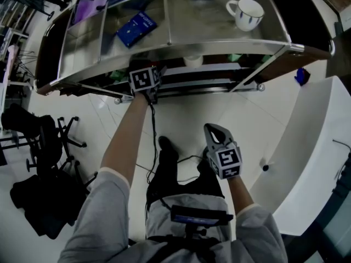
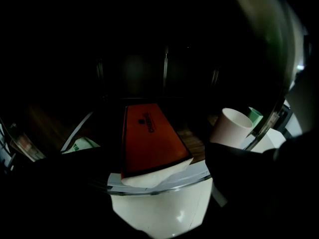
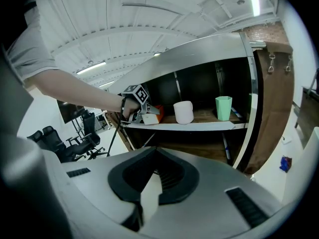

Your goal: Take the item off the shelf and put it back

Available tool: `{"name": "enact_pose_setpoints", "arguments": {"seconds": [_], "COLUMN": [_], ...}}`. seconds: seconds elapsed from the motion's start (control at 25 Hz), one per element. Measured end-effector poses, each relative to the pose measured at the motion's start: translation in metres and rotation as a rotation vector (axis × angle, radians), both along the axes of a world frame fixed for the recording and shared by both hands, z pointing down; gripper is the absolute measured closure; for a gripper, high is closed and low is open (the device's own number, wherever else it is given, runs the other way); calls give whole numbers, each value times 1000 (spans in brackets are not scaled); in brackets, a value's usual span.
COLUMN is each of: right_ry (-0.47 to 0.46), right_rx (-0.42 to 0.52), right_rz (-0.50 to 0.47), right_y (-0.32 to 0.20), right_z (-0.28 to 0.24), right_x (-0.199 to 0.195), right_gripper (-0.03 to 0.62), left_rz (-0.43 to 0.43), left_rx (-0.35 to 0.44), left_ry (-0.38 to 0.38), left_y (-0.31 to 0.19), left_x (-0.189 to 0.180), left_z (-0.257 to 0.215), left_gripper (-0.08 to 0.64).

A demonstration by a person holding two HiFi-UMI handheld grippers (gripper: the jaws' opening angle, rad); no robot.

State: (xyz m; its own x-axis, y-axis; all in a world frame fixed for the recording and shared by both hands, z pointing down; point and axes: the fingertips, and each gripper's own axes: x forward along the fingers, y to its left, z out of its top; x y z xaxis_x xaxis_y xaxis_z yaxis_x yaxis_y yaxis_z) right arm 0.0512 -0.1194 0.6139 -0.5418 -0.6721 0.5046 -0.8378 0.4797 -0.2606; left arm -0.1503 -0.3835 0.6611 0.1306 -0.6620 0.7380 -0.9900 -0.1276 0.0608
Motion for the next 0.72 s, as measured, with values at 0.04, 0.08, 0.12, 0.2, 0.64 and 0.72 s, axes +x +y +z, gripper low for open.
{"name": "enact_pose_setpoints", "arguments": {"seconds": [0.04, 0.08, 0.12, 0.2, 0.64, 0.72], "right_ry": [1, 2, 3, 5, 17, 16], "right_rx": [-2, -4, -5, -6, -17, -13], "right_rz": [1, 2, 3, 5, 10, 10], "right_y": [0, -1, -1, -2, -5, -7], "right_z": [1, 2, 3, 4, 9, 8], "right_x": [1, 1, 2, 4, 10, 11], "right_gripper": [583, 583, 583, 583, 583, 583], "left_rz": [1, 0, -1, -8, -54, -77], "left_rx": [-16, -28, -35, -45, -78, -85], "left_ry": [13, 19, 21, 20, -122, -181], "left_y": [1, 1, 1, 0, -2, 0], "left_x": [2, 3, 3, 2, -21, -33], "left_z": [3, 6, 9, 13, 21, 19], "left_gripper": [-11, -11, -11, -9, 114, 131]}}
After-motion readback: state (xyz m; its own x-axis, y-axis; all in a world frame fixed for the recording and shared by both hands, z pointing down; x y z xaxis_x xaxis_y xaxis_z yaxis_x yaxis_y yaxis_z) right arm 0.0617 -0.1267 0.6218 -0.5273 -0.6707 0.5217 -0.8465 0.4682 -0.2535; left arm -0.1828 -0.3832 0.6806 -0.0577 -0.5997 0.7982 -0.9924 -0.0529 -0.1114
